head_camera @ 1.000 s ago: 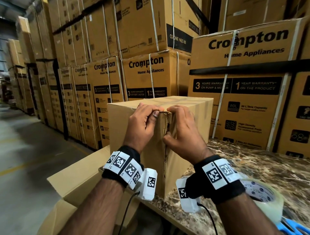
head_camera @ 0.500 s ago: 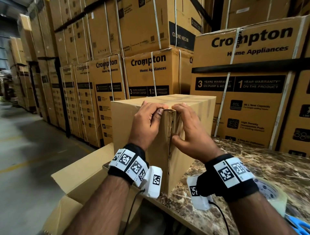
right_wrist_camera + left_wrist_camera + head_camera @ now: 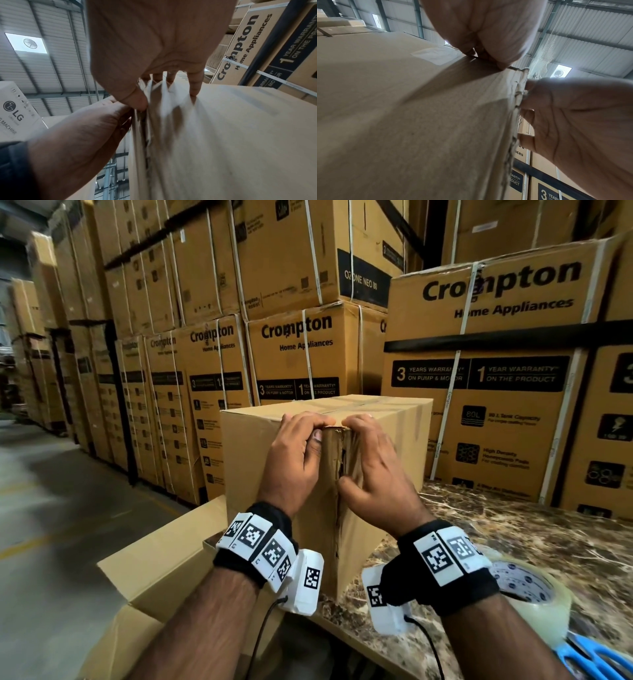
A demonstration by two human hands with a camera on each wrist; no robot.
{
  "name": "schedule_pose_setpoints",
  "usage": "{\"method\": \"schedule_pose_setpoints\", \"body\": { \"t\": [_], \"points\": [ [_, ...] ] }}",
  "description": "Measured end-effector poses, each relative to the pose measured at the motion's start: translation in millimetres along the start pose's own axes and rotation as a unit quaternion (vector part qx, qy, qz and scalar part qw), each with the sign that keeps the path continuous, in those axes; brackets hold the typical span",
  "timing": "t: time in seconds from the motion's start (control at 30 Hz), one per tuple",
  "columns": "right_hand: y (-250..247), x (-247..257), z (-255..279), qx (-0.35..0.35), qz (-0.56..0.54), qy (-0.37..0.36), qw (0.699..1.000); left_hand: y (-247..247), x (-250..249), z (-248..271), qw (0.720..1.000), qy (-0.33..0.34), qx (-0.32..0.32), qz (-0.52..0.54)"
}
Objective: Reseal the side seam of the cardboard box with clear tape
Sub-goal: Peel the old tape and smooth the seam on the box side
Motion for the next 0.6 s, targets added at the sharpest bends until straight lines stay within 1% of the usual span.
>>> {"method": "schedule_pose_setpoints", "body": {
  "t": [0.13,0.2,0.5,0.6],
  "points": [
    [3.6,-4.5,1.9,0.057,0.004,-0.007,0.998,0.6,-0.3,1.4,1.0,-0.003,0.002,0.001],
    [5.5,-3.9,2.4,0.064,0.016,-0.016,0.998,0.3,0.0,1.6,1.0,-0.004,-0.002,0.001],
    [4.8,0.8,2.0,-0.004,0.024,-0.032,0.999,1.2,3.5,2.2,1.0,0.0,0.006,-0.002],
    [3.9,1.2,3.8,-0.004,0.019,-0.032,0.999,0.5,1.4,1.7,1.0,0.006,0.005,0.006]
  ]
}}
Point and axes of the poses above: each hand's wrist, its own z-axis away from the middle knuckle, its own y-axis out of the palm, x = y × z, the point moved 10 cm from there along -z, towards the middle knuckle, and after that the axes turned 14 degrees about -x, right-handed, at the moved point
